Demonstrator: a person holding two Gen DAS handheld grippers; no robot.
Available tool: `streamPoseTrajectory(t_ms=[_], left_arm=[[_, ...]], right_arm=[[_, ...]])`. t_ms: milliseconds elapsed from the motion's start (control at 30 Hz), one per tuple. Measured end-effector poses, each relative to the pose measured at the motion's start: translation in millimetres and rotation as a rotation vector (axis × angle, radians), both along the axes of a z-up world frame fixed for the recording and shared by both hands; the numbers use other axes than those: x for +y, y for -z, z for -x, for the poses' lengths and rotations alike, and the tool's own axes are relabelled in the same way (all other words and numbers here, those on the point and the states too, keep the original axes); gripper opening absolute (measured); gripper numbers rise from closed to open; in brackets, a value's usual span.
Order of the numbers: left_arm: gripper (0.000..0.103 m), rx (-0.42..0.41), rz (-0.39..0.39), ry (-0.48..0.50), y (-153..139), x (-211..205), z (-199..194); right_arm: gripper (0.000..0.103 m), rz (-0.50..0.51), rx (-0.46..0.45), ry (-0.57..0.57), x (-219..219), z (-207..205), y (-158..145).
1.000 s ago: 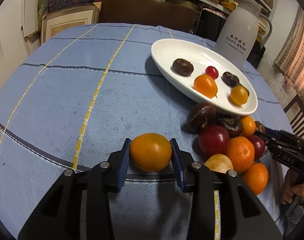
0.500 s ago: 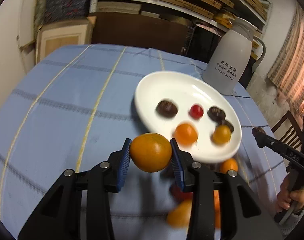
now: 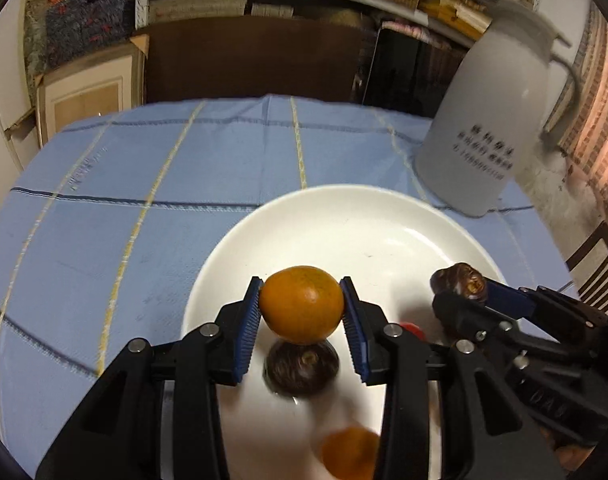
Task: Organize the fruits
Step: 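Carry the orange and dark brown fruit over the white plate and release both, then grasp a dark brown fruit with the left gripper while the right grasps an orange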
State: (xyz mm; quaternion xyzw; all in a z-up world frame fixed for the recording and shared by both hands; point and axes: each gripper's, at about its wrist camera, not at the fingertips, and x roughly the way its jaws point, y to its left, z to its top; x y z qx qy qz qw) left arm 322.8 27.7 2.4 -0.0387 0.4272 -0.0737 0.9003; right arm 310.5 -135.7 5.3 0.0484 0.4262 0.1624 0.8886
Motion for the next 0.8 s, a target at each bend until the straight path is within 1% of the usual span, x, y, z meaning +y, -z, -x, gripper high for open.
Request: streamPoseTrajectory(t_ms=[33,100,167,200,233,300,367,433,500,533,567,600,667,733,800], left_arm=[[0.038,0.011,0.005,-0.004,4.3,0.9,-4.3],[0.045,0.024,0.018,-0.007,8.2,4.1,-5.1],[0.056,0.008,0.034,-0.015,4.7,9.5,0.3],[0.062,-0.006,0.037,-0.031,1.2,13.0,3.9],[0.07,-0.019,0.04,-0.04,-1.4,16.0,8.0],[0.071,-0.043,0.043,-0.052,-9.4,21.0,19.7],[0.071,-0.052,0.036,-0.06,-15.3,24.9,30.3],[0.074,-0.055,0.043,-0.077,-19.2,31.8,46.1],[0.074,-0.056,0.053,-0.085,-18.3,38.4,69.8],[0.076,-0.055,0.056,-0.089,-15.4,41.2,81.0],[0.08,-0.049,0.06,-0.092,-10.8,44.4,94.6],[0.082,-0.045,0.063,-0.093,-7.3,46.3,103.9],[0.083,-0.034,0.076,-0.097,1.2,51.0,127.4],[0.083,-0.021,0.081,-0.097,7.1,53.0,148.0],[0.084,-0.03,0.081,-0.095,7.7,53.3,164.9]], right_arm=[[0.042,0.002,0.014,0.002,0.9,-3.5,4.8],[0.042,-0.016,0.023,0.019,-4.2,-6.2,11.8],[0.047,-0.032,0.023,0.016,-9.0,-4.5,9.0],[0.052,-0.053,0.013,0.029,-14.3,-1.3,3.9],[0.052,-0.072,-0.001,0.036,-17.9,2.8,-0.1],[0.052,-0.094,-0.038,0.045,-23.8,12.8,-15.5],[0.056,-0.101,-0.067,0.046,-27.2,27.1,-31.1],[0.064,-0.111,-0.087,0.045,-32.4,43.1,-40.5],[0.067,-0.108,-0.097,0.04,-36.0,64.2,-43.9],[0.07,-0.108,-0.099,0.034,-37.8,74.3,-42.5],[0.072,-0.111,-0.101,0.039,-42.9,88.6,-37.3],[0.076,-0.11,-0.099,0.049,-46.4,100.1,-30.7],[0.076,-0.119,-0.086,0.054,-54.3,122.0,-13.5],[0.076,-0.121,-0.054,0.065,-58.9,130.5,0.0],[0.076,-0.153,-0.019,0.082,-68.6,141.5,10.3]])
